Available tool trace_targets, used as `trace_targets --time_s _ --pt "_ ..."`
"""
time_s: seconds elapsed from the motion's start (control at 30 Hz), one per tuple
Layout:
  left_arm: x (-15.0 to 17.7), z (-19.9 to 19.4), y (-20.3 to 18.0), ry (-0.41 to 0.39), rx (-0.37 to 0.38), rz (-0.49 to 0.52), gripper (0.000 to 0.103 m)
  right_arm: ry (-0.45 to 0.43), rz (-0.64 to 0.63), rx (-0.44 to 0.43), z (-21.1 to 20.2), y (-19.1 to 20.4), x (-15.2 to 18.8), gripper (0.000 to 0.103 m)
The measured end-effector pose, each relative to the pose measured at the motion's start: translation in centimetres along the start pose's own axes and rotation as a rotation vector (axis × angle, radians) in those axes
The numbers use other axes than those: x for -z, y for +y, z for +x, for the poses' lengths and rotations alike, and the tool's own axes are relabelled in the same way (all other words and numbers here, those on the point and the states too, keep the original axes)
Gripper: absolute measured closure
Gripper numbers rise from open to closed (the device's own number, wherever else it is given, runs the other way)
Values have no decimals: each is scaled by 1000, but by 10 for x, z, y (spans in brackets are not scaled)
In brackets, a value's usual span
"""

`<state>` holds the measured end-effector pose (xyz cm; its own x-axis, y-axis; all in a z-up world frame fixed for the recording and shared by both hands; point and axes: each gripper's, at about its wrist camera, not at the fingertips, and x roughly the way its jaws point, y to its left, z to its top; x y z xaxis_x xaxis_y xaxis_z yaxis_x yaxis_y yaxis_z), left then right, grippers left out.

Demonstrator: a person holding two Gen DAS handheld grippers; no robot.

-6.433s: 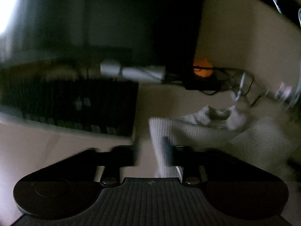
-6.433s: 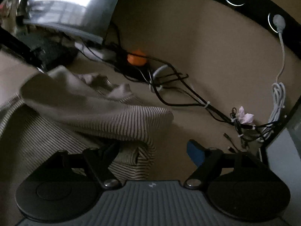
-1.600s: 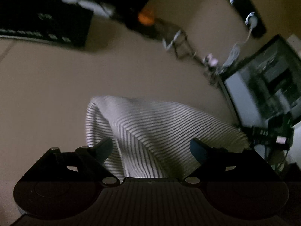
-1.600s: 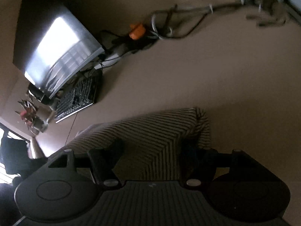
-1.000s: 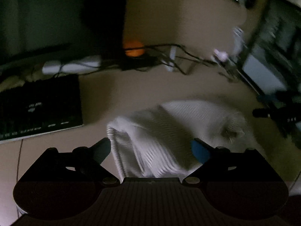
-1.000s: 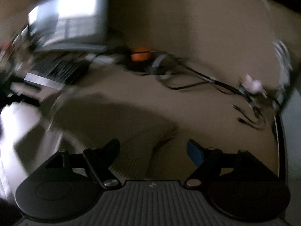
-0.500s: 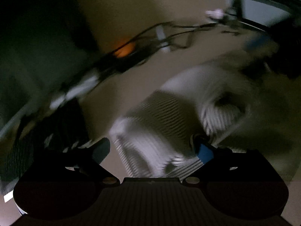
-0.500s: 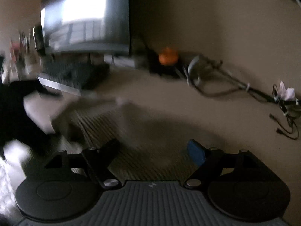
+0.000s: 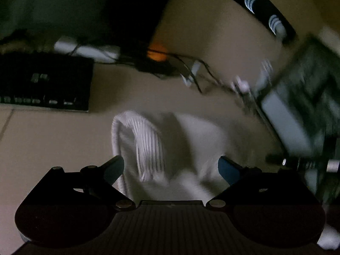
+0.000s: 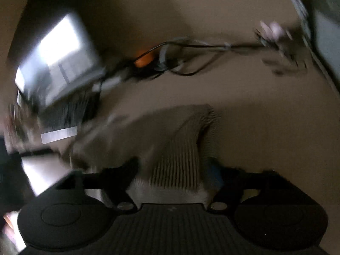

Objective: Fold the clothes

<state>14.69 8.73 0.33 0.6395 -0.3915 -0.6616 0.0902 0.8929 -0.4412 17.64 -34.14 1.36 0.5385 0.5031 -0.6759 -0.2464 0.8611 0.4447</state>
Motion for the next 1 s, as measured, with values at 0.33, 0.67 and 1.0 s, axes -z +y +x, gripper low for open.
trace_targets --time_s 0.33,0.67,1.0 --pt "-5 65 -3 134 3 -84 23 56 103 -72 60 -10 -23 40" --pt "-13 80 5 144 21 -110 10 113 84 -153 79 -12 -31 24" --pt "-10 89 -5 201 103 -54 12 163 111 -267 85 -18 -30 21"
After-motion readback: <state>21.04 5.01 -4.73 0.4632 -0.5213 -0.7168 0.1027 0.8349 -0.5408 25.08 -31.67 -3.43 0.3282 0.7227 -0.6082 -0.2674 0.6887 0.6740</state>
